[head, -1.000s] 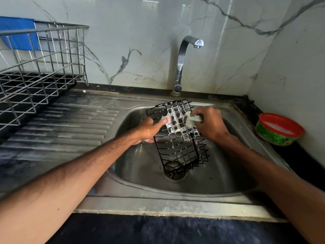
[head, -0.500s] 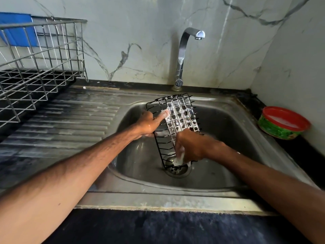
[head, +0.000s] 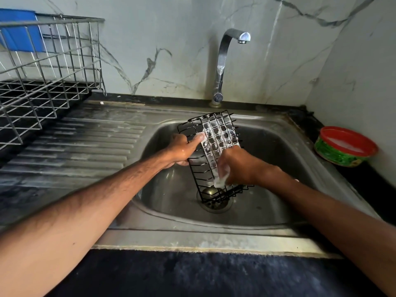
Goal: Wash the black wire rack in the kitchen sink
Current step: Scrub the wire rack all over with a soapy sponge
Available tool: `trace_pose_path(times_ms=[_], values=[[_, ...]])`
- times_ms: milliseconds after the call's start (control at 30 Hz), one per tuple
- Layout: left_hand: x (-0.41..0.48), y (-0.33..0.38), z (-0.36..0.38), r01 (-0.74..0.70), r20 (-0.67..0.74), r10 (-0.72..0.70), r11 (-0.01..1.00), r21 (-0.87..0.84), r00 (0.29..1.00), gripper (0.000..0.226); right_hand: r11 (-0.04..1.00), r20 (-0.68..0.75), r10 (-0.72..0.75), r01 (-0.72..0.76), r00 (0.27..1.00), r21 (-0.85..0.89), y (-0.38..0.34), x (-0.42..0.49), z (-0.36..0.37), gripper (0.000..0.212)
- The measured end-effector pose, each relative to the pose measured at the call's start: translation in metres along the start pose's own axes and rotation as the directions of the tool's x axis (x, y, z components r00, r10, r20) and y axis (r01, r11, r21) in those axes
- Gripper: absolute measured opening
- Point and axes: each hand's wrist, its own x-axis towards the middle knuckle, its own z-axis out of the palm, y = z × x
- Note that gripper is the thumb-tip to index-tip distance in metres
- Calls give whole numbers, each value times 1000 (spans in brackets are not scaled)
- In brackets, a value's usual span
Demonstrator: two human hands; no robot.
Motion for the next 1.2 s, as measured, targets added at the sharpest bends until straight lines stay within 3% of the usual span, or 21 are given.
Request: trace_pose_path(times_ms=[67, 167, 233, 333, 400, 467, 733, 833, 933, 1100, 1200], values=[[0, 0, 0, 15, 9, -15, 1000, 0, 1000, 75, 995, 183, 37, -19, 982, -98, 7, -2, 13, 20], [-4, 4, 1, 0, 1, 0, 1000, 4, 1000, 63, 986, 295, 46, 4, 954, -166, 10, 0, 22, 27], [-7, 6, 1, 1, 7, -1, 1000, 5, 1000, 55, 990, 226, -3, 34, 974, -133, 7, 1, 16, 20], [-7, 5, 1, 20, 4, -20, 1000, 4, 1000, 57, 997, -30, 1, 1, 1000, 74, -4, 0, -1, 17], [-6, 4, 1, 25, -15, -25, 1000, 19, 1000, 57, 978, -229, 53, -4, 972, 208, -9, 3, -7, 13], [-7, 4, 2, 12, -23, -11, 999, 38, 1000, 55, 979, -292, 62, -2, 954, 202, -12, 4, -7, 11], [-11, 6, 1, -8, -17, 9, 999, 42, 1000, 55, 995, -39, -11, 7, 999, -95, -21, -4, 25, 8], [-12, 5, 0, -18, -25, 20, 996, 82, 1000, 56, 988, 86, 19, -6, 996, -155, -21, -9, 35, 19], [-9, 3, 0, -34, -18, 35, 996, 87, 999, 56, 978, 208, 24, 19, 978, -207, -23, -14, 40, 16], [-3, -1, -1, -56, 2, 56, 993, 101, 998, 58, 985, 187, 56, -24, 981, -170, -12, -11, 34, 20], [2, -4, -1, -19, 2, 19, 995, 95, 1000, 85, 993, 118, 68, -55, 991, -103, 3, -8, 19, 18]])
